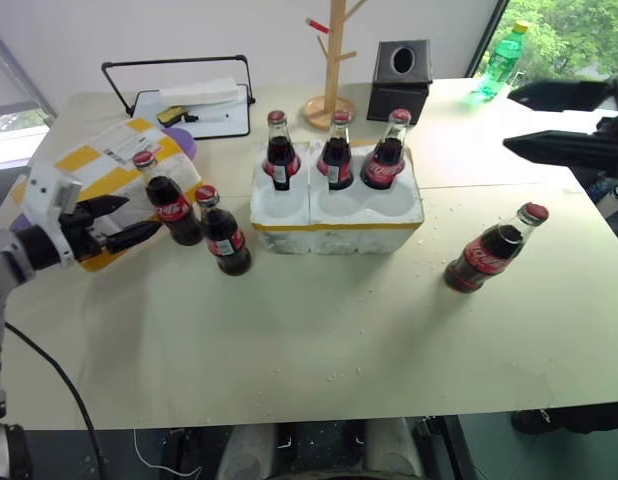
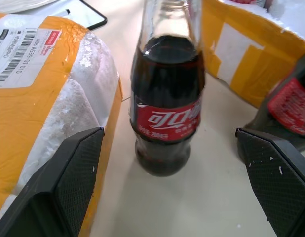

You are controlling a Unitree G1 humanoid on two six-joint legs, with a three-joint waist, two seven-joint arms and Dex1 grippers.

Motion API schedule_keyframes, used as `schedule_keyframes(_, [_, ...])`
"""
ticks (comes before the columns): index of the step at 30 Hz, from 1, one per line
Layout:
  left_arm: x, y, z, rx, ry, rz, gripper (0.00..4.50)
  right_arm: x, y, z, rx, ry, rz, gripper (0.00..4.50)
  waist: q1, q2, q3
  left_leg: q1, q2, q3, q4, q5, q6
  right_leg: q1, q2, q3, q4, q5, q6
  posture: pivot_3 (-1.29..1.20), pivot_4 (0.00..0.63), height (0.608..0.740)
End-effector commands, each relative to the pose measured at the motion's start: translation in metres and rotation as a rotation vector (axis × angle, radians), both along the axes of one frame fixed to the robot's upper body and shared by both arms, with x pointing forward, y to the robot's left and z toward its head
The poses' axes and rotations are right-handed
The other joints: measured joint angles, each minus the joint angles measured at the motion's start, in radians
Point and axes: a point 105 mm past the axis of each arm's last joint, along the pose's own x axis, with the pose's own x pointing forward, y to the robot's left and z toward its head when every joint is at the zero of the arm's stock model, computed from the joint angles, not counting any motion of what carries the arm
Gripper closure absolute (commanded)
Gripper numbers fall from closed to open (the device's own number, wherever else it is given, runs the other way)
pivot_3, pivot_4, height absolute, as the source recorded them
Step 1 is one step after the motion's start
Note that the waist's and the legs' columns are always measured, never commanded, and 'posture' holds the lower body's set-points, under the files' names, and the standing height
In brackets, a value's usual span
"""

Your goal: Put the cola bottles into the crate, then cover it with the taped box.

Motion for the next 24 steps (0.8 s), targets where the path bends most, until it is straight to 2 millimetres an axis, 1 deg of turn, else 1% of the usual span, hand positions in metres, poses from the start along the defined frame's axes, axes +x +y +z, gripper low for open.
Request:
schedule_keyframes(1, [0.010,-0.002,0.007,0.015,-0.043,0.000,0.03,-0.016,0.014,0.007,0.006,-0.042,0.060,0.00,0.001,0.000,0.000,0.000,0.000,0.000,0.000,0.000,0.000,0.000,0.000,0.000,0.000,0.000,0.000,0.00,0.150,0.740])
schedule_keyframes(6, [0.020,-0.012,0.001,-0.008,-0.039,-0.028,0.03,-0.025,0.028,0.003,0.018,-0.030,0.115,0.00,-0.002,-0.001,0.000,0.000,0.000,0.000,0.000,0.000,0.000,0.000,0.000,0.000,0.001,0.000,0.000,0.00,0.150,0.740])
schedule_keyframes(11, [0.028,-0.017,-0.006,-0.015,-0.022,-0.032,0.03,-0.028,0.036,0.001,0.033,-0.026,0.134,0.00,-0.002,-0.003,0.000,0.000,0.000,0.000,0.000,0.000,0.001,0.000,0.000,0.000,0.001,0.000,0.000,0.00,0.150,0.740])
schedule_keyframes(18, [0.041,-0.016,-0.015,-0.022,0.002,-0.011,0.03,-0.032,0.042,0.000,0.051,-0.019,0.143,0.00,-0.002,-0.004,0.000,0.000,0.000,0.000,0.001,0.000,0.001,0.001,0.000,0.000,0.001,0.000,0.000,0.00,0.150,0.740])
schedule_keyframes(23, [0.047,-0.025,-0.023,-0.046,0.023,-0.043,0.03,-0.034,0.043,-0.004,0.047,-0.007,0.138,0.00,0.000,-0.007,-0.001,0.000,0.000,0.000,0.001,0.000,0.001,0.001,0.000,0.000,0.001,0.000,0.000,0.00,0.150,0.740])
schedule_keyframes(24, [0.048,-0.026,-0.022,-0.056,0.022,-0.048,0.27,-0.034,0.043,-0.004,0.048,-0.007,0.136,0.00,-0.001,-0.008,-0.001,0.000,0.000,0.000,0.001,0.000,0.001,0.001,0.000,0.000,0.001,0.000,0.000,0.00,0.150,0.740])
